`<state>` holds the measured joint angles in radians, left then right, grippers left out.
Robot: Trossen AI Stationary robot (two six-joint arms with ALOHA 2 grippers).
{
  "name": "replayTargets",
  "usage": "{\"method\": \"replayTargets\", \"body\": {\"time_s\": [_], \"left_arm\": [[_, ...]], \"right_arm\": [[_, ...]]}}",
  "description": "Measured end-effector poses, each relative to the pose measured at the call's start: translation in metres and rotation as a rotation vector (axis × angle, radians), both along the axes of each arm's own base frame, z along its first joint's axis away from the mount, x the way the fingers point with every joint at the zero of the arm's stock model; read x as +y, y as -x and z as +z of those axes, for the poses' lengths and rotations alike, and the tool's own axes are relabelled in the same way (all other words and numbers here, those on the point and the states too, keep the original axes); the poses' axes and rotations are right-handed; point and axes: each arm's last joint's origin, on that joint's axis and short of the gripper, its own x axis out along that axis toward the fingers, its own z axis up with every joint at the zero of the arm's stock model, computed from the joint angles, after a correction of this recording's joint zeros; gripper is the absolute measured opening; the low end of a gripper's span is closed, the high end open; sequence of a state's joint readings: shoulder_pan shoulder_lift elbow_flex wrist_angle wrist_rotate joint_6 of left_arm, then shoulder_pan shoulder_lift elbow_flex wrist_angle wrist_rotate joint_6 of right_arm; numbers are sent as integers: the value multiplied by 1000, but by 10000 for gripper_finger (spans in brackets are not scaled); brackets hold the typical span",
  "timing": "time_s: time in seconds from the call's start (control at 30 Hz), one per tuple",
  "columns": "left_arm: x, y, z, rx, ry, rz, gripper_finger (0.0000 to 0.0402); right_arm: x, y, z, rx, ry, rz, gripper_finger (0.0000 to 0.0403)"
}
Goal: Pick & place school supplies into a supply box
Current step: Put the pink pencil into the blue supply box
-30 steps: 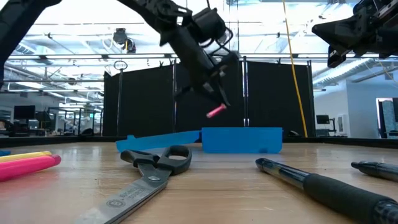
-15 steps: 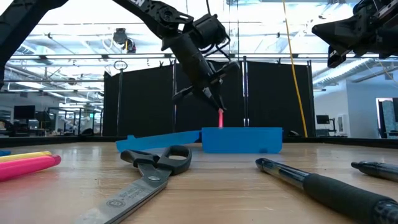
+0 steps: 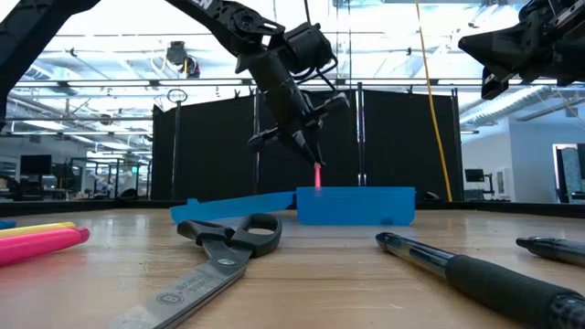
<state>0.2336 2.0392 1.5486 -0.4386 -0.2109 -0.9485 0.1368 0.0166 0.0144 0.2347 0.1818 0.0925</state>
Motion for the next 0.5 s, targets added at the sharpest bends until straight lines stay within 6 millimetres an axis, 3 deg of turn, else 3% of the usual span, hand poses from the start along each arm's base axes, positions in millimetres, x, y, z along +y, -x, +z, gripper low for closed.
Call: {"method": "replayTargets", "body": {"time_s": [0.5], "left_arm": [[-19, -6, -16, 61, -32, -12, 9]], "right_arm": [[0, 0, 0, 0, 0, 0, 0]]}}
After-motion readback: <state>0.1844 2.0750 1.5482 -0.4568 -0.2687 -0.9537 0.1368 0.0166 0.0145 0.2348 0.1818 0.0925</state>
